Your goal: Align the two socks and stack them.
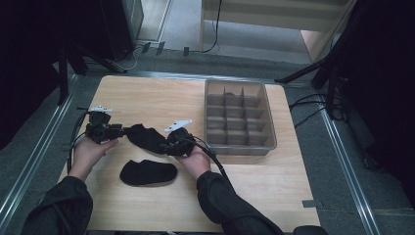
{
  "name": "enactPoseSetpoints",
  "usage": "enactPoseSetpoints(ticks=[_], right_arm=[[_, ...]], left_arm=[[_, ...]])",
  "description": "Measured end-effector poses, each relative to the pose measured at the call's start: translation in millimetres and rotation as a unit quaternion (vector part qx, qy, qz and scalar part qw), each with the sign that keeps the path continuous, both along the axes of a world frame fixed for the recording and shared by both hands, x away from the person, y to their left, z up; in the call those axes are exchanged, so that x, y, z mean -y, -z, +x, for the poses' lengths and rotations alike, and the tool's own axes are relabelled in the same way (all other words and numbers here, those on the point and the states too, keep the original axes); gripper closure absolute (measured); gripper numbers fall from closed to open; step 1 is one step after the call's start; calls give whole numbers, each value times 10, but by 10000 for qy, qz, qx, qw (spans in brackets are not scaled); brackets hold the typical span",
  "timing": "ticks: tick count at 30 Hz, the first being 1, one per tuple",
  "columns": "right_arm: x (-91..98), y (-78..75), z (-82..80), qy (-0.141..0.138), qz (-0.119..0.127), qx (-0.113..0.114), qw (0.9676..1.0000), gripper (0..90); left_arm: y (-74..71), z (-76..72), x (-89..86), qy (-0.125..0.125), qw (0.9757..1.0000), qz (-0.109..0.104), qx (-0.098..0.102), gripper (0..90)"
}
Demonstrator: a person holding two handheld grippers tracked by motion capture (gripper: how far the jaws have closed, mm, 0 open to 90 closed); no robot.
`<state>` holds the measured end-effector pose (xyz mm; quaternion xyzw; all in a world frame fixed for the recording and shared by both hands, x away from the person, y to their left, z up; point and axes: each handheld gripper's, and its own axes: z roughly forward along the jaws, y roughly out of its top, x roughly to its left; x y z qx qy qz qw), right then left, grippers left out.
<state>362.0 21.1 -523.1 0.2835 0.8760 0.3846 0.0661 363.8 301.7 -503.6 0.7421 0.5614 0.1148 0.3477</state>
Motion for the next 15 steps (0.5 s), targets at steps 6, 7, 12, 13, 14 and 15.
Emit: enactPoseSetpoints(ticks=[6, 7, 12, 13, 14, 15], right_arm=[[-17, 51, 15, 145, 2, -62, 9999, 567], [-26, 72, 16, 175, -14, -114, 9998, 561], [-76, 158, 16, 201, -79, -98, 9997, 561], [-80, 161, 18, 215, -70, -84, 9997, 563], [-84, 165, 20, 212, -61, -70, 9997, 571], [-84, 165, 20, 212, -61, -70, 9997, 571]], left_arm=[[68, 137, 38, 2, 10000, 2, -39, 496], [79, 148, 51, 28, 10000, 27, -54, 496], [156, 200, 101, 126, 9997, 179, -102, 508], [172, 210, 104, 135, 9996, 202, -131, 508], [172, 210, 104, 135, 9996, 202, -131, 509], [188, 218, 111, 168, 9994, 268, -147, 509]])
